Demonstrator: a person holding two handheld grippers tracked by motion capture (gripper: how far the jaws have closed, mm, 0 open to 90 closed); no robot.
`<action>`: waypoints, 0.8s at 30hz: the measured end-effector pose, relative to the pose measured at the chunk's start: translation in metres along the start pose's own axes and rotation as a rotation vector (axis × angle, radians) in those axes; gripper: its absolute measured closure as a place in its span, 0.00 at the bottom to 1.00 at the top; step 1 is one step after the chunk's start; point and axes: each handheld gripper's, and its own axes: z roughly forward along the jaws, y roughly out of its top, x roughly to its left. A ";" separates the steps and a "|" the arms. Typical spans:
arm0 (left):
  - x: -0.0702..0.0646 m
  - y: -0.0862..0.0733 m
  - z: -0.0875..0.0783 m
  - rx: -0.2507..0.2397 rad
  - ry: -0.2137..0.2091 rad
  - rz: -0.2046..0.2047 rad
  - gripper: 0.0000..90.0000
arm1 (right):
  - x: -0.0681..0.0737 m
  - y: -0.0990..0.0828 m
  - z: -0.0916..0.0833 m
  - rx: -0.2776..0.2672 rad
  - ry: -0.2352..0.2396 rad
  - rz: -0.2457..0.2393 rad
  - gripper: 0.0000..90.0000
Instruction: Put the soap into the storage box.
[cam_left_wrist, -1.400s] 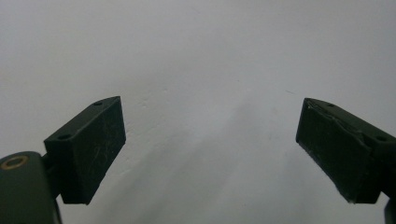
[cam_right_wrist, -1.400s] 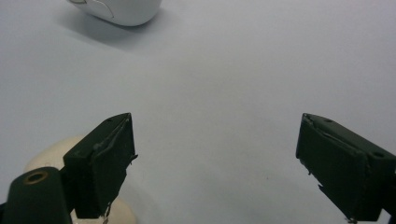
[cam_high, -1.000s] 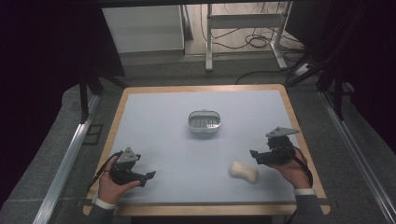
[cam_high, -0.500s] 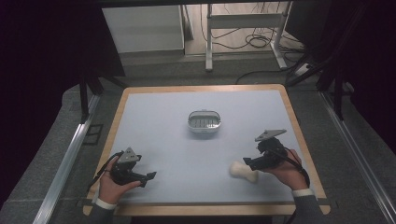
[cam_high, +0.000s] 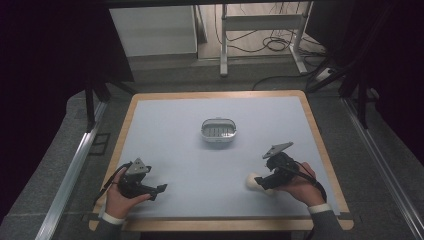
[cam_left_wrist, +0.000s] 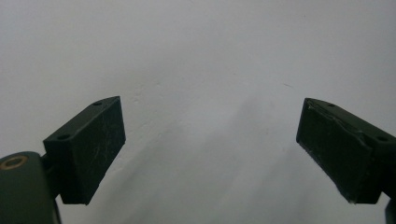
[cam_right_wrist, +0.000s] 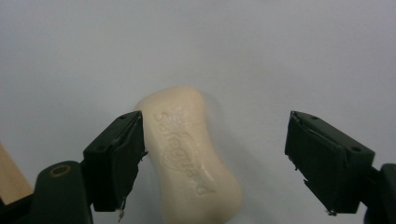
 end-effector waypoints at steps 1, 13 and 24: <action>0.000 0.000 0.000 0.002 0.001 0.000 0.09 | 0.002 0.000 0.003 0.030 0.011 -0.010 0.23; -0.001 0.000 0.001 0.003 0.000 0.000 0.09 | 0.013 0.002 0.018 0.153 -0.002 -0.086 0.29; -0.001 0.000 0.000 -0.003 -0.005 -0.002 0.10 | 0.019 0.003 0.032 0.252 -0.017 -0.157 0.49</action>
